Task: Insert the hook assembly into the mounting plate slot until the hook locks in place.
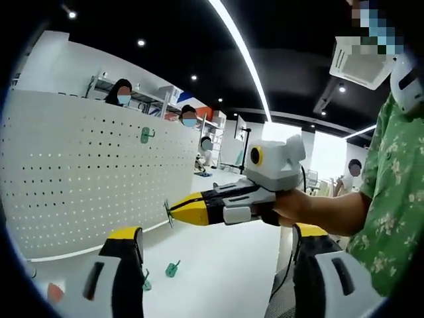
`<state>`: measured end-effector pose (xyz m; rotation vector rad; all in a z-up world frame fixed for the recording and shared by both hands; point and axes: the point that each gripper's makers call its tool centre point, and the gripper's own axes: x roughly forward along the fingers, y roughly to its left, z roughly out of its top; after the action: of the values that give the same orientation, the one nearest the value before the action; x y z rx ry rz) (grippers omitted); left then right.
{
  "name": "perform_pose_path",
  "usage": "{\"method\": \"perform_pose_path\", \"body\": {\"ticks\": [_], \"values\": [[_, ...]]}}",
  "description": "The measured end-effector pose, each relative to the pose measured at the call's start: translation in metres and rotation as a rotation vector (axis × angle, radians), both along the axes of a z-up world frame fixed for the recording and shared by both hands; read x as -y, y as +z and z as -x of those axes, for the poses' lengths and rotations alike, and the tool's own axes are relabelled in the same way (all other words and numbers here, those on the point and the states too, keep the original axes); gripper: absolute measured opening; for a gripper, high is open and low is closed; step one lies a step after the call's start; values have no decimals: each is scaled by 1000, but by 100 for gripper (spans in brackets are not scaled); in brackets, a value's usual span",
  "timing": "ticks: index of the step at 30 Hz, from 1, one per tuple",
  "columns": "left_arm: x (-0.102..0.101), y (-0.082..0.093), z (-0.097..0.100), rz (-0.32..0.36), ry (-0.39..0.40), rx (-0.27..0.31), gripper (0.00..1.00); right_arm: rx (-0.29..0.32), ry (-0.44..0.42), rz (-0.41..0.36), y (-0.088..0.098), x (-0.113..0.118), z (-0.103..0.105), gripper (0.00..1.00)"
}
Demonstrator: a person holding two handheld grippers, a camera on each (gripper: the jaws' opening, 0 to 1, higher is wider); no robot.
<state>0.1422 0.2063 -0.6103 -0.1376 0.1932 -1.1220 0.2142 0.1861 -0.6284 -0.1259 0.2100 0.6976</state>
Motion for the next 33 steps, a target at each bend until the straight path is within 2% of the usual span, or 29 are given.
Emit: {"method": "perform_pose_path", "body": {"ticks": [10,24,33], "values": [[0,3,-1,11,-2,8,100,8,-29,-15,6,3,-4,1],[0,4,-1,10,-7,11,99,56,-81,-49,34,10,-21,1],[-2,4,0,9,-9,11,99,102,-129,-66,57,19,-40,1]]}}
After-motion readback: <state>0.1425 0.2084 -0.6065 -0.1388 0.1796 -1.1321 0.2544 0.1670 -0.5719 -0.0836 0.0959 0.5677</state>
